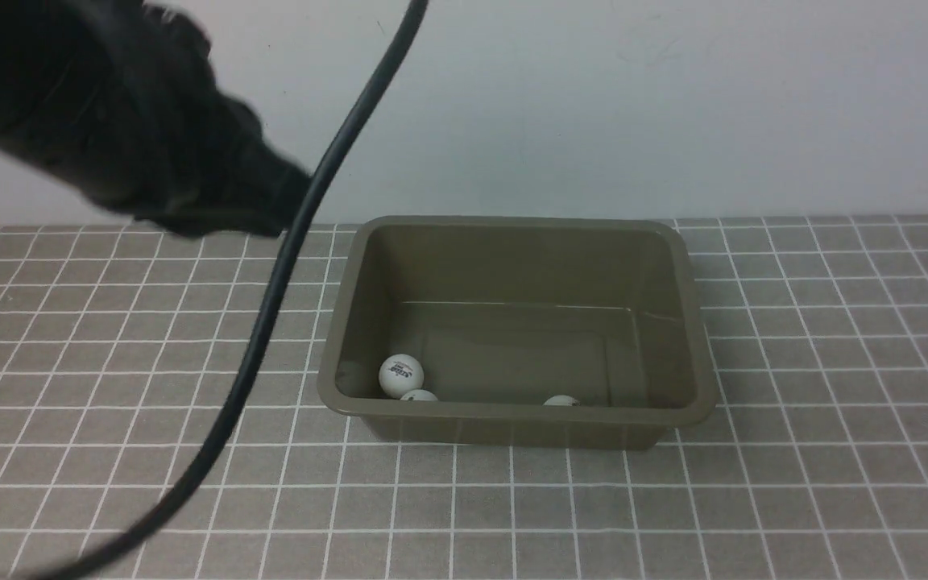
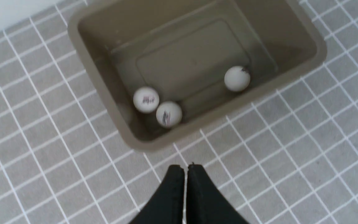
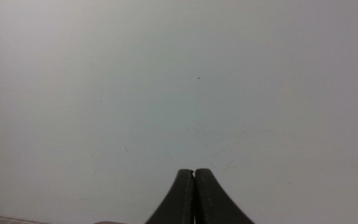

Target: Put the table tennis balls into the box on the grey coffee tablecloth.

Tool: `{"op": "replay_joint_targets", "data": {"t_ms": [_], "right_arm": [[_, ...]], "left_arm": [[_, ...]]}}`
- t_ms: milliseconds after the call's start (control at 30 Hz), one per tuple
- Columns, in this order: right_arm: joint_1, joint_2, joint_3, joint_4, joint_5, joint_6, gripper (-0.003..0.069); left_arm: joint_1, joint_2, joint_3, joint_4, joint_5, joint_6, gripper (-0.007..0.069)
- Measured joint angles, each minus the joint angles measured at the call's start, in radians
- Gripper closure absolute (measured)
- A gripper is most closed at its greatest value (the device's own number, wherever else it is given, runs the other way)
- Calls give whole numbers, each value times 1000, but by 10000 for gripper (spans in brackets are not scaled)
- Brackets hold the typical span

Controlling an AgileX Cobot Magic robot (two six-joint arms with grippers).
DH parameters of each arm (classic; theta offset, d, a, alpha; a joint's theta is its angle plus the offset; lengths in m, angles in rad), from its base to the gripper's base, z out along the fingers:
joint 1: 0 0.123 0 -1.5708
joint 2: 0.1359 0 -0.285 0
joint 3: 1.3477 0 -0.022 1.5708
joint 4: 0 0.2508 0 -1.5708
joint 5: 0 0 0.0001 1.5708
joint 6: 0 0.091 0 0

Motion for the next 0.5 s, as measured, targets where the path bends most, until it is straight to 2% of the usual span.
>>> {"op": "replay_joint_targets", "data": {"t_ms": [267,500], "right_arm": [[0,0,5,-3,19,0,673],[0,0,5,-3,19,0,673]], "left_arm": [[0,-344,457,-6,-284,-5,629],[0,-467,531,-9,-253,-5,629]]}}
